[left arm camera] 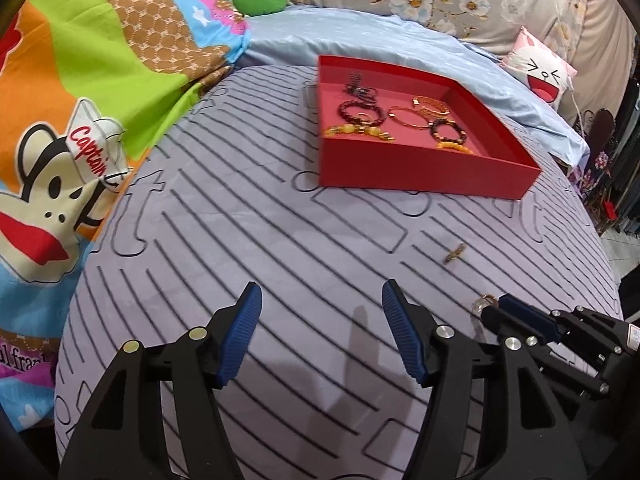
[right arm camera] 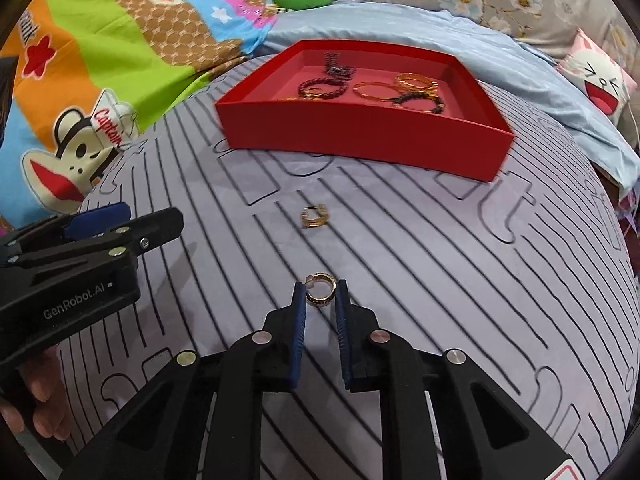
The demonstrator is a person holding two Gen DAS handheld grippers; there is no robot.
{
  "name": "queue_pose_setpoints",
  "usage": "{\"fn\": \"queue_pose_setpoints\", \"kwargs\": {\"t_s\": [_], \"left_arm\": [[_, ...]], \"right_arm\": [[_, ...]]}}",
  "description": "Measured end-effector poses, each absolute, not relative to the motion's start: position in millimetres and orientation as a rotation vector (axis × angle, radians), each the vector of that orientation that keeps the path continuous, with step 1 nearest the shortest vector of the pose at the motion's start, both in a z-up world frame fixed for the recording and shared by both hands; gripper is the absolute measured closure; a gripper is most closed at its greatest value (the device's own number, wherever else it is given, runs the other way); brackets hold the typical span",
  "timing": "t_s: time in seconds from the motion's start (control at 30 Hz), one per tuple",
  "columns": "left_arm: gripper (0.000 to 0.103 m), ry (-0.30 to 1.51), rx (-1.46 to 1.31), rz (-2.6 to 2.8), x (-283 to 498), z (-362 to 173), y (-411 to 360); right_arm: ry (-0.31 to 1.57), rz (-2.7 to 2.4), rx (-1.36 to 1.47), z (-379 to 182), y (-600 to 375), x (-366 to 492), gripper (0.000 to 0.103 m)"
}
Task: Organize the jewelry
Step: 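Grasp a gold ring with the left tool while the right tool grasps another gold ring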
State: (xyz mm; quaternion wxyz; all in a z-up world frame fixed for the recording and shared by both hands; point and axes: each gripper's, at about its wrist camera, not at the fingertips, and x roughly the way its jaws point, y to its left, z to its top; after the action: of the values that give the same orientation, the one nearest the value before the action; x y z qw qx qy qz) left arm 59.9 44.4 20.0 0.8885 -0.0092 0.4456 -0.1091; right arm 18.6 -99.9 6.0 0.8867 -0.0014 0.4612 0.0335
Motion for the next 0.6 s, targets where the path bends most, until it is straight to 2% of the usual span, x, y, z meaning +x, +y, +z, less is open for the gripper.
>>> {"fn": "queue_pose_setpoints", "kwargs": {"t_s": [0.13, 0.6], "left_arm": [[0.038, 0.924, -0.024, -0.269, 59, 23, 28], [0.039, 0.914, 0.011, -0.384, 73, 14, -37]], "right_arm": [[0.947, 0.014, 0.039, 13, -127, 14, 0.089], [0.940, -0.052, 0.122, 14, -173, 9, 0.089]]}}
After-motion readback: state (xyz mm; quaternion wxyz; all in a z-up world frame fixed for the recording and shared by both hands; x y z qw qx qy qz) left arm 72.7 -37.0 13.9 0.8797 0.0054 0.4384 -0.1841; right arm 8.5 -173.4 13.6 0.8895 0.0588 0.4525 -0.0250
